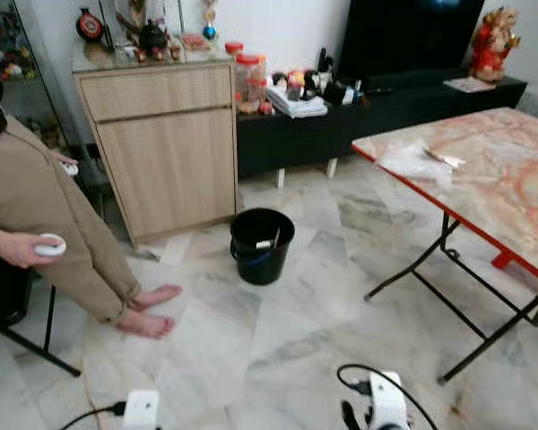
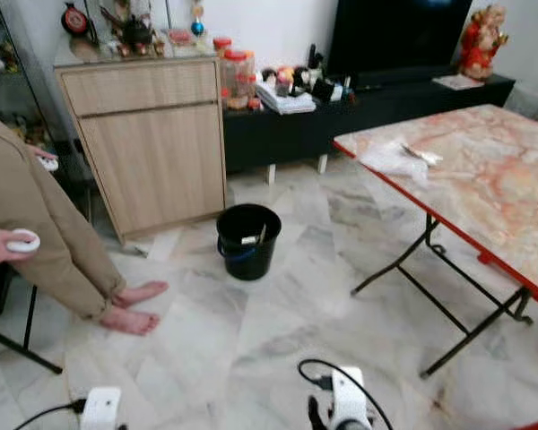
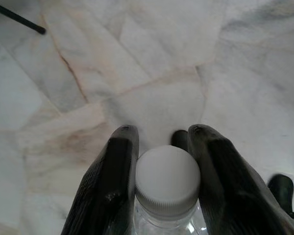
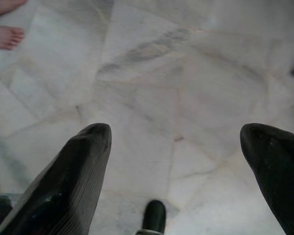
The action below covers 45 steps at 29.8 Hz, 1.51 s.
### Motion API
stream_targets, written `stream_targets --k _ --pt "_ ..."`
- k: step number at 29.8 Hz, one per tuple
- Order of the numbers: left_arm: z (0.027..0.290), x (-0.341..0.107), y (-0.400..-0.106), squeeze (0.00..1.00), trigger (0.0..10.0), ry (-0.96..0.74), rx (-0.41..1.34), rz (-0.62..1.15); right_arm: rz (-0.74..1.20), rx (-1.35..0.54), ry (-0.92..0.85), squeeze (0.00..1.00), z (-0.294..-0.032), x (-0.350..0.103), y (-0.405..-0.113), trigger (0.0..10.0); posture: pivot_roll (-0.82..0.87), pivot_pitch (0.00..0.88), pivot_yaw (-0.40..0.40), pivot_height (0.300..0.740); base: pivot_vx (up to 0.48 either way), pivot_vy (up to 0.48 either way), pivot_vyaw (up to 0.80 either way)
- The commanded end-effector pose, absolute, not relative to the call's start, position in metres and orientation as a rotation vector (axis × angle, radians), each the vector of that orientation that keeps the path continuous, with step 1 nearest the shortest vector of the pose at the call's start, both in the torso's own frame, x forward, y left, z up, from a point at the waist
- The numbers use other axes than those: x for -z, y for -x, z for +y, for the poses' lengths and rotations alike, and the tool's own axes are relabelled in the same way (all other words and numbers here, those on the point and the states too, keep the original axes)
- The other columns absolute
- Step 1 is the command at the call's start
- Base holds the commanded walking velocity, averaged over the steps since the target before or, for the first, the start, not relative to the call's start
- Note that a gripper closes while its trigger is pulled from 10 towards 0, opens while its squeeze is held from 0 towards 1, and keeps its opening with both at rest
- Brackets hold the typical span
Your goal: Picking trash to rubbish bin
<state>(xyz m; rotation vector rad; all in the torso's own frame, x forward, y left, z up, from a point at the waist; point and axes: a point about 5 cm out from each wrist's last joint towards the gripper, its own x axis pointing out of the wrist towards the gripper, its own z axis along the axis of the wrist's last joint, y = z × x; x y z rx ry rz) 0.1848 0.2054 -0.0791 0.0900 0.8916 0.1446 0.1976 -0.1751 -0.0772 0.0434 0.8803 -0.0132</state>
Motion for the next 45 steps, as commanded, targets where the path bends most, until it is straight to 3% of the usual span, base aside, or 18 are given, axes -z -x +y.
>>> stream_targets --k 1,29,45 --pt "0.207 0.08 -0.183 0.0 10.0 -0.099 -0.145 0.901 0.867 0.019 -0.047 0.0 -0.175 0.075 -0.202 10.0 -0.04 0.0 -0.055 0.74 0.274 0.0 0.0" --pt "0.203 0.084 -0.177 0.0 10.0 -0.115 -0.133 0.924 0.848 0.027 -0.066 0.0 -0.179 0.074 -0.203 10.0 -0.04 0.0 -0.058 0.74 0.311 0.0 0.0" --pt "0.204 0.086 -0.172 0.0 10.0 -0.122 -0.125 0.939 0.845 0.019 -0.064 0.0 -0.177 0.073 -0.203 10.0 -0.04 0.0 -0.059 0.74 0.48 0.0 0.0"
